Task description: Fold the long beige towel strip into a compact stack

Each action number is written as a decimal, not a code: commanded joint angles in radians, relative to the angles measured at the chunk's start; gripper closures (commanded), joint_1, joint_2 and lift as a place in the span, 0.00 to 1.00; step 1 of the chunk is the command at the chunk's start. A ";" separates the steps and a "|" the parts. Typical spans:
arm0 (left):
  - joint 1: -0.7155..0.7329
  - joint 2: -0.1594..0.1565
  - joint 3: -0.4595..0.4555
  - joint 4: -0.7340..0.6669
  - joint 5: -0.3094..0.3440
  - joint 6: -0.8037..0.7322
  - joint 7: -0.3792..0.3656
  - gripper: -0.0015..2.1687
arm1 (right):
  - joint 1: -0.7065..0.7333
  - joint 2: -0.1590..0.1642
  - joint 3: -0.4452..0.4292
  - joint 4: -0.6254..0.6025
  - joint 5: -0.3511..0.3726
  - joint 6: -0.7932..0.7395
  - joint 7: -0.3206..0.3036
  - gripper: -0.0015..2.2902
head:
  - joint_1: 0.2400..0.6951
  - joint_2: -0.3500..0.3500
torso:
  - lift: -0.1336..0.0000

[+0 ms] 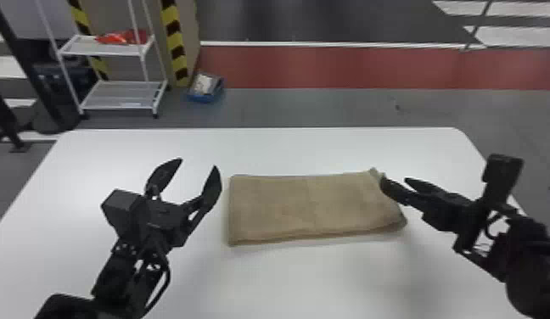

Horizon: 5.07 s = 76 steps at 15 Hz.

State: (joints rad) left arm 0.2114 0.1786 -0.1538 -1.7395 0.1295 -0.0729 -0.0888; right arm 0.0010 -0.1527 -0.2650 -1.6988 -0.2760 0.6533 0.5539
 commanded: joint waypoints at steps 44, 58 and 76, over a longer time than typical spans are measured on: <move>-0.086 -0.005 -0.087 0.078 -0.011 0.471 -0.258 0.83 | -0.104 0.087 0.382 -0.196 -0.019 0.392 -0.092 0.54 | 1.00 0.54 | 0.13; -0.101 -0.007 -0.093 0.069 -0.016 0.480 -0.252 0.83 | -0.027 0.078 0.392 -0.151 -0.138 0.070 -0.086 0.03 | 1.00 0.60 | 0.13; -0.102 -0.007 -0.076 0.067 -0.001 0.462 -0.249 0.83 | 0.281 0.024 0.219 -0.220 0.000 0.030 0.106 0.90 | 1.00 0.42 | 0.13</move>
State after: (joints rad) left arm 0.1089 0.1703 -0.2358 -1.6711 0.1291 0.3870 -0.3361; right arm 0.2965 -0.1272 -0.0556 -1.9557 -0.2809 0.6915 0.6596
